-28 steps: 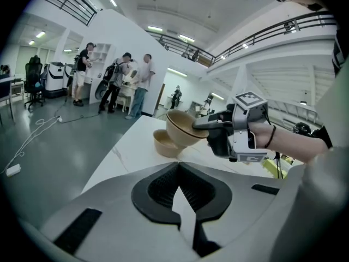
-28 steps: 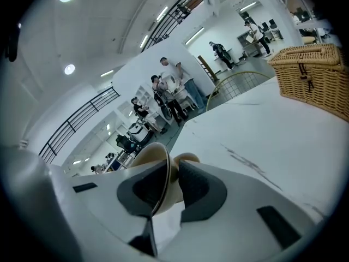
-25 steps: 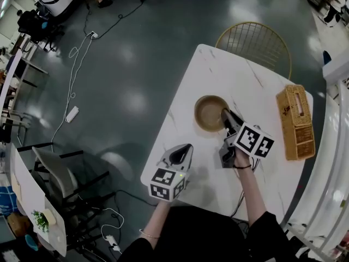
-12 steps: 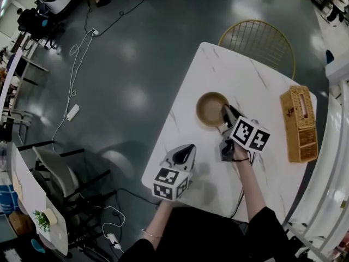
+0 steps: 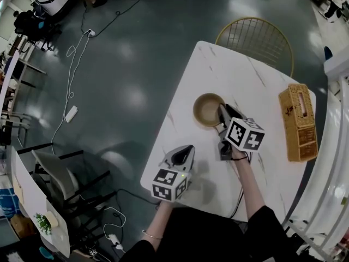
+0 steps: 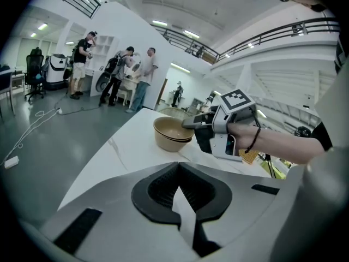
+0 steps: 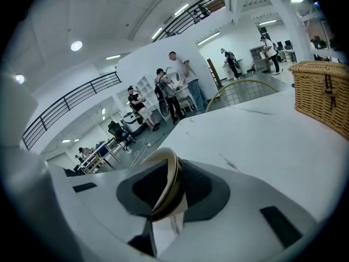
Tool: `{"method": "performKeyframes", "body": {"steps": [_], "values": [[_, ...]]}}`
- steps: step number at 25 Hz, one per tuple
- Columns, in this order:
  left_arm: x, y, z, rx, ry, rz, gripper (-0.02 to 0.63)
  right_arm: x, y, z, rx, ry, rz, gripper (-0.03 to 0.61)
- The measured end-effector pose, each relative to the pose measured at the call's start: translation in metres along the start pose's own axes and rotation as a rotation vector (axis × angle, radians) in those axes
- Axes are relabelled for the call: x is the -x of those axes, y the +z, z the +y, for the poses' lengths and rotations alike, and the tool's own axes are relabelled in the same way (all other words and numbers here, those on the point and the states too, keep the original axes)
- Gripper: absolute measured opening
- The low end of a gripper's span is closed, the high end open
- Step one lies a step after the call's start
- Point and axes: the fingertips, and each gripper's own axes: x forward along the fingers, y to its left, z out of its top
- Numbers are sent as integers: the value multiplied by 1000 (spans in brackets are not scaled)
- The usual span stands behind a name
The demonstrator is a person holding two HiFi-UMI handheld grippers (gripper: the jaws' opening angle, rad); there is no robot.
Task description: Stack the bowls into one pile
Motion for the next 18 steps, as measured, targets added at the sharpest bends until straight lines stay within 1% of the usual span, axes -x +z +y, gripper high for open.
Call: {"method": "performKeyframes", "body": {"steps": [2, 4, 7, 9, 15, 16, 18], "values": [[-1, 0, 1, 2, 0, 1, 14, 0, -1, 0, 22, -4, 5, 48], [0, 0, 1, 2, 1, 1, 14, 1, 0, 2, 51, -7, 1, 62], [0, 2, 0, -1, 0, -2, 14, 3, 1, 5, 107, -18, -15, 117], [0, 4, 0, -6, -2, -7, 14, 4, 1, 5, 127, -29, -21, 132], [3, 10, -3, -26, -6, -42, 15, 20, 4, 3, 68, -4, -64, 133], [4, 12, -5, -32, -6, -49, 14, 25, 6, 2, 62, 2, -72, 130], [8, 17, -8, -42, -8, -68, 14, 35, 6, 2, 54, 12, -86, 102]]}}
